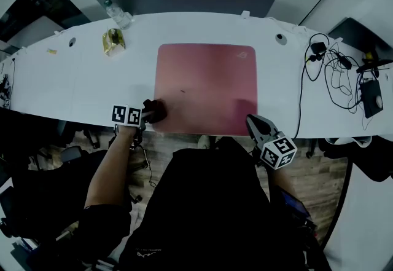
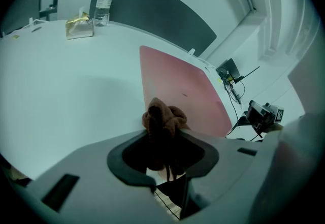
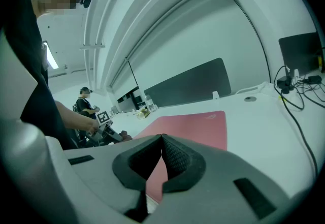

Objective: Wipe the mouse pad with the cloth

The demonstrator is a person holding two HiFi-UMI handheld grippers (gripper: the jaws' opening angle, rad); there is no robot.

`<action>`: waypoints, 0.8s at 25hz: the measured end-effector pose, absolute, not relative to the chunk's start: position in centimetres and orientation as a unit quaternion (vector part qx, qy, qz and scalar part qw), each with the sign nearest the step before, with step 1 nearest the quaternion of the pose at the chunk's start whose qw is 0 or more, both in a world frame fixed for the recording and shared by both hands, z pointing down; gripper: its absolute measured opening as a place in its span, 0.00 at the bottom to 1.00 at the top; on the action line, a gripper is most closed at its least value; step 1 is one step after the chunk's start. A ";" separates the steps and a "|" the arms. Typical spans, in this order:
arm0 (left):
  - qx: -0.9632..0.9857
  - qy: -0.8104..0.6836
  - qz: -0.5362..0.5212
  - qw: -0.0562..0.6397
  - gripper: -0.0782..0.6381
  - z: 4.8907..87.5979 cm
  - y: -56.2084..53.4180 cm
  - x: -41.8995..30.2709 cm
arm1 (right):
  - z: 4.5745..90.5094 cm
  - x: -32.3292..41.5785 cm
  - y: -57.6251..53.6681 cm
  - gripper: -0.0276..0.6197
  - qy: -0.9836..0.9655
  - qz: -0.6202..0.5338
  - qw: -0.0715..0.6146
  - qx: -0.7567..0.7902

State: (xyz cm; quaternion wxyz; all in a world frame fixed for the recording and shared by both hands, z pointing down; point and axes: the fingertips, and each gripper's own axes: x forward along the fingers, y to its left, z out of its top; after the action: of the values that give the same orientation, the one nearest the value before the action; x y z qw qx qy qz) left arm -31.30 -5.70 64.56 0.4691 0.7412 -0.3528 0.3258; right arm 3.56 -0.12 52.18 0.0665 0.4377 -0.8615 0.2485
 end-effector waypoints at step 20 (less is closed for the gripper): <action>0.817 -0.268 0.277 0.429 0.28 60.1 -7.6 -13.3 | 52.5 9.8 -2.8 0.08 -0.852 0.264 0.039 0.450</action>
State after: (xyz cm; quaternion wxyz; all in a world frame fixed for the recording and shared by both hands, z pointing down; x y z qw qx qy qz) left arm -13.32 -7.56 60.07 0.4295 0.8167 -0.2680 0.2771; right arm 9.78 -2.85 52.49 0.0388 0.4497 -0.8524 0.2641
